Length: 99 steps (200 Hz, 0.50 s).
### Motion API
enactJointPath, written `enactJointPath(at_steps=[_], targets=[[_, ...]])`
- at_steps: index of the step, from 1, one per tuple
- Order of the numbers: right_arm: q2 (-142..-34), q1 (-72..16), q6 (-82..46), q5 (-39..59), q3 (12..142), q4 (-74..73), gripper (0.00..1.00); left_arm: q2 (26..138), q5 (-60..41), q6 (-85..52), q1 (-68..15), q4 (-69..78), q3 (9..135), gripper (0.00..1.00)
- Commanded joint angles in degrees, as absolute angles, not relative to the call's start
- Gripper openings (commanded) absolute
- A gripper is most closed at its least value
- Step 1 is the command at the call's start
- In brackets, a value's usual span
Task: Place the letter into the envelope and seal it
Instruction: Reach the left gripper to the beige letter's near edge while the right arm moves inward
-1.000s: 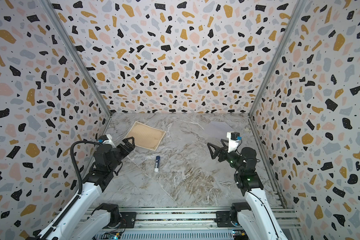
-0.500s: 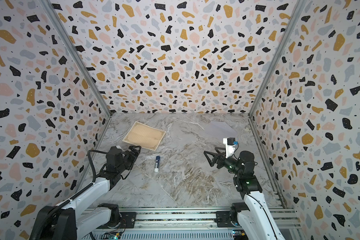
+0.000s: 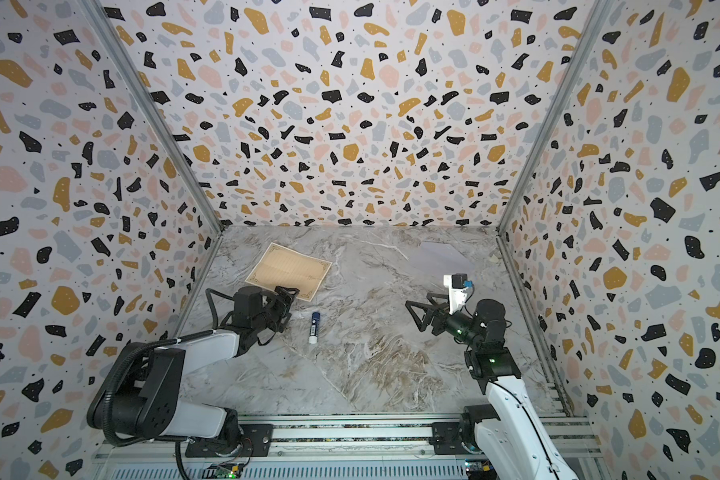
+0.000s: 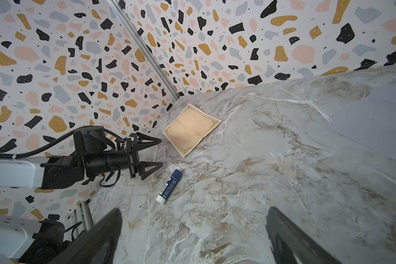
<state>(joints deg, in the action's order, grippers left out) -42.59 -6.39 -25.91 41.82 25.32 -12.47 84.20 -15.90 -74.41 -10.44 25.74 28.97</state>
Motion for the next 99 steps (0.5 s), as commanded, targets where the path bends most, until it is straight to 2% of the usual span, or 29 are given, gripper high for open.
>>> enactJointPath(at_steps=[1,56,99], targets=[[-42.44,-6.73,-25.55,42.58,25.49,-13.97,0.99,87.62,-18.51,-76.67,-11.10,30.66,30.75,0.89],[-42.36,-6.90,-25.46,42.53,25.25,-12.56,0.99,94.22,-19.32,-78.55,-11.86,35.32,32.64,0.82],[-37.82,-7.53,-26.32,43.26,22.47,-8.60,0.99,98.10,-20.00,-78.58,-11.95,37.07,34.14,0.76]])
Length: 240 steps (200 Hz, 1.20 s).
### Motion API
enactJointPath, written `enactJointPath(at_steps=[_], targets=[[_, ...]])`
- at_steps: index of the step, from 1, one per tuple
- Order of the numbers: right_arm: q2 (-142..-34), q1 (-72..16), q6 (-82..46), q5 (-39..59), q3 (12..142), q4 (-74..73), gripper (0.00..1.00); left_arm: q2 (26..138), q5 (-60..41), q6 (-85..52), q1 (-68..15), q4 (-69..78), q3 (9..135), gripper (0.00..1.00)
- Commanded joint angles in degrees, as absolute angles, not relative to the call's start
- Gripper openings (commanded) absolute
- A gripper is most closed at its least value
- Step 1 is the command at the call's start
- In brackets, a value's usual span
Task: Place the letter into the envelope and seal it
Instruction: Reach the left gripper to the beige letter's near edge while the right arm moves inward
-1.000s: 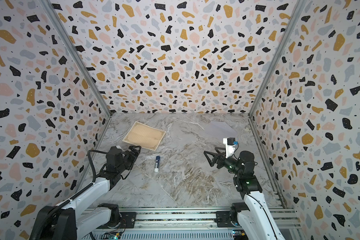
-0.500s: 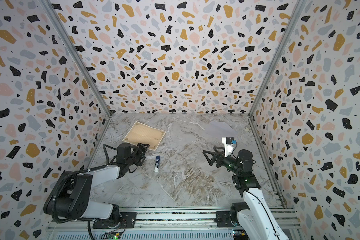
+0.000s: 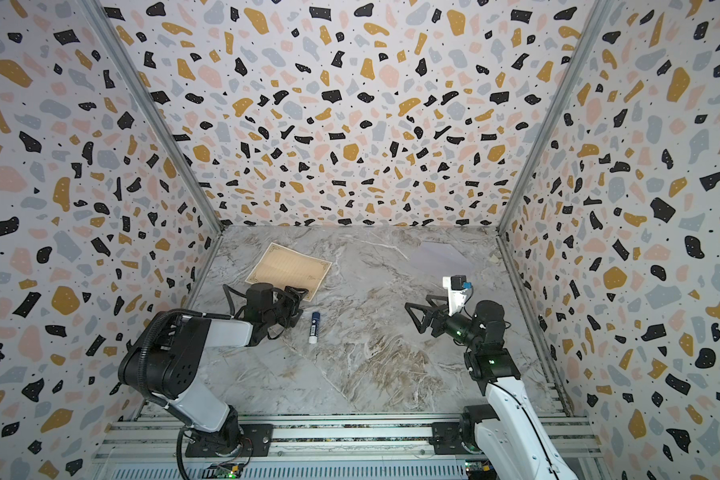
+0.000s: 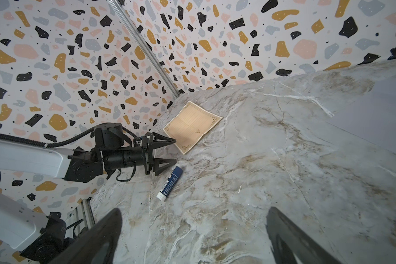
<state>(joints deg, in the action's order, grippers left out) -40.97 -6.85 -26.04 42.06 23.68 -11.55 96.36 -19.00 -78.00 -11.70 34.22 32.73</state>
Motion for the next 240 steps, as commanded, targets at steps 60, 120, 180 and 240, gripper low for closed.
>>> enactJointPath(at_steps=[60,120,180,240], targets=[[-33.67,-9.20,-25.95,41.57,21.52,-4.82,0.99,102.76,-19.80,-80.43,-11.95,41.34,35.55,0.63],[-34.00,-12.24,-27.75,38.33,19.55,-8.66,0.99,106.53,-18.59,-82.17,-11.94,46.02,35.92,0.52],[-35.50,-13.01,-27.86,37.08,18.38,-11.16,0.99,108.89,-15.90,-80.78,-11.95,46.72,37.38,0.35],[-37.24,-13.18,-26.50,36.74,19.45,-11.78,0.99,110.48,-13.78,-78.02,-11.95,45.52,40.32,0.08]])
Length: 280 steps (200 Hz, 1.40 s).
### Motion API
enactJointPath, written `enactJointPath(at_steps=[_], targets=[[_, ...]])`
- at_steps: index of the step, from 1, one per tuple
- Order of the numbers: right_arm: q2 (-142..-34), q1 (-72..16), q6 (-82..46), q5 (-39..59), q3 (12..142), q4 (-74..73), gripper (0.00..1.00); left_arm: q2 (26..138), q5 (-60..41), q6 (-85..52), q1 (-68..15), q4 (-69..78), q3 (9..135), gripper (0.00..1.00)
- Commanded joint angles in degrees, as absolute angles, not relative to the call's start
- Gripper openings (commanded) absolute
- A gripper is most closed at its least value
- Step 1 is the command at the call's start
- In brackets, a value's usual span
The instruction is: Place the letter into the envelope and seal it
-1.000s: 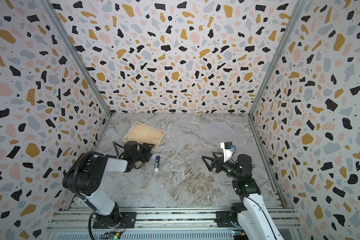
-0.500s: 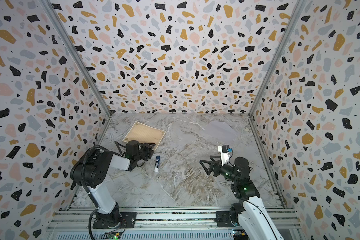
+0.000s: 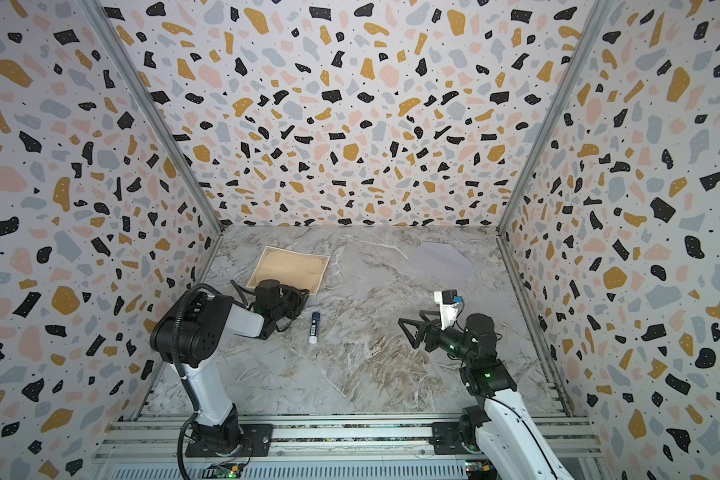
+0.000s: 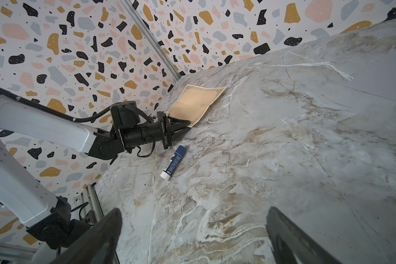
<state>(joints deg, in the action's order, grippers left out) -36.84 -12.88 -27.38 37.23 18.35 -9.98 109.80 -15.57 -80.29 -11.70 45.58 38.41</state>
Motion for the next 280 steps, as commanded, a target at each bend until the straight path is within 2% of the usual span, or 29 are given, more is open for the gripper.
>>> enactJointPath(at_steps=[1,31,96,183,227,250,280], targets=[[-37.21,-13.18,-26.43,36.74,19.48,-11.82,0.99,110.48,-13.79,-77.94,-11.95,45.52,40.33,0.08],[-37.68,-13.26,-25.81,36.48,19.79,-11.78,0.99,110.00,-13.20,-76.31,-11.95,44.61,40.93,0.00],[-39.33,-13.27,-22.57,36.83,23.70,-9.88,0.99,101.37,-16.30,-67.51,-11.95,36.90,43.51,0.00],[-43.82,-15.37,-12.95,35.45,34.71,-4.70,0.99,85.10,-27.36,-46.16,-12.19,11.48,52.06,0.00],[-47.09,-26.30,-2.08,22.80,39.21,-5.75,1.00,78.35,-29.92,-39.02,-13.78,3.73,52.50,0.00],[-49.70,-35.89,10.67,12.18,40.33,-6.86,0.99,75.81,-32.13,-38.45,-14.50,2.36,51.73,0.00],[-53.82,-46.07,31.36,6.45,38.20,-10.99,0.99,73.82,-33.06,-38.27,-15.07,-0.26,51.44,0.00]])
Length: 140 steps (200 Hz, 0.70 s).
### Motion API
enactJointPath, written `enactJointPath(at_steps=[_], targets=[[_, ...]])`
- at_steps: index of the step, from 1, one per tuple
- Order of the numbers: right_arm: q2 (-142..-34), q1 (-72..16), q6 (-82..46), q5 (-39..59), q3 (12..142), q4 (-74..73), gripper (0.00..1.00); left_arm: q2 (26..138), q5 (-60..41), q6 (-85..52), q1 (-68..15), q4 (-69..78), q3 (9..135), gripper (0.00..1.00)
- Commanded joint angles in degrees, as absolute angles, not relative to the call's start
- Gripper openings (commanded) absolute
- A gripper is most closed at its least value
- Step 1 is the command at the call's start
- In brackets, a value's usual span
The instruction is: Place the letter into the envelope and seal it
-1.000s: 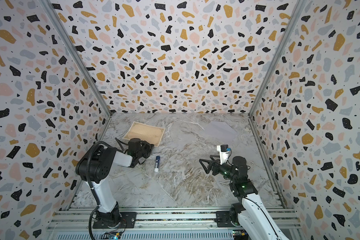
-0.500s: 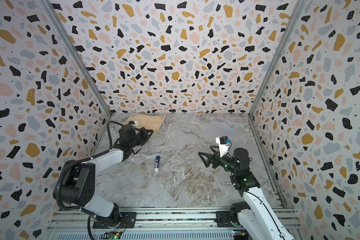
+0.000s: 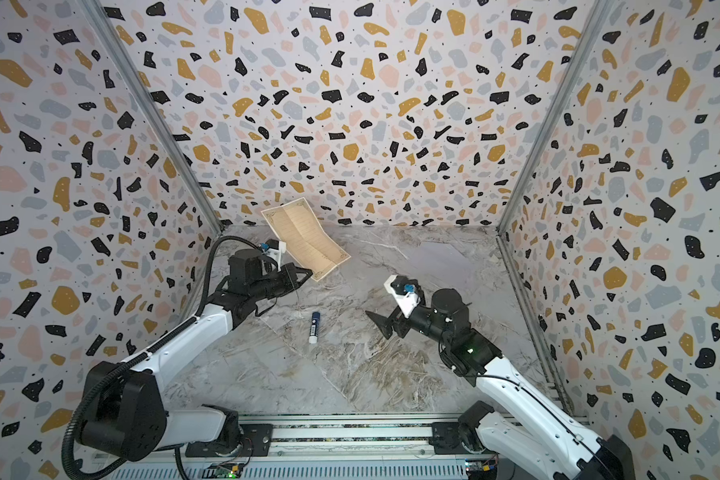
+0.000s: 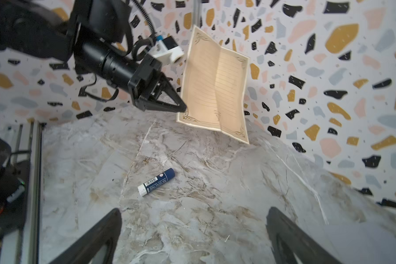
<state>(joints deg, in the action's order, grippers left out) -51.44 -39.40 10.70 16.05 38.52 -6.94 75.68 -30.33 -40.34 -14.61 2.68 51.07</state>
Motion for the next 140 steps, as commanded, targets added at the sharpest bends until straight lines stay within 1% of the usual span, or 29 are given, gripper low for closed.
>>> enactJointPath(at_steps=[1,11,23,47,63,93,108,124,140], targets=[[-54.17,-46.92,32.47,5.41,37.92,-11.78,0.99,73.78,-33.10,-38.34,-15.14,-0.31,51.43,0.00],[-55.76,-50.11,36.73,0.03,36.25,-16.61,0.99,73.06,-33.68,-38.89,-15.33,-0.40,51.20,0.00],[-58.37,-52.50,40.93,-4.14,35.52,-21.20,0.99,72.26,-34.35,-39.54,-15.71,-0.65,51.07,0.00],[-64.93,-54.29,45.05,-10.42,35.68,-28.96,1.00,71.15,-36.08,-40.84,-16.88,-1.31,51.06,0.00],[-69.22,-54.66,47.19,-13.67,35.21,-36.59,0.99,70.37,-36.80,-41.56,-17.71,-1.40,50.81,0.00],[-74.90,-54.76,50.01,-17.75,35.23,-46.87,0.94,69.00,-37.57,-41.97,-18.47,-2.08,50.28,0.00],[-77.52,-54.63,51.13,-19.01,35.41,-51.64,0.89,68.58,-38.00,-42.09,-18.67,-2.37,50.19,0.00],[-80.14,-54.51,52.55,-19.77,36.30,-54.24,0.85,68.38,-38.40,-42.19,-19.02,-2.38,50.01,0.00],[-82.50,-54.19,53.44,-19.93,37.56,-55.27,0.84,68.38,-38.72,-42.50,-19.31,-2.38,49.92,0.00]])
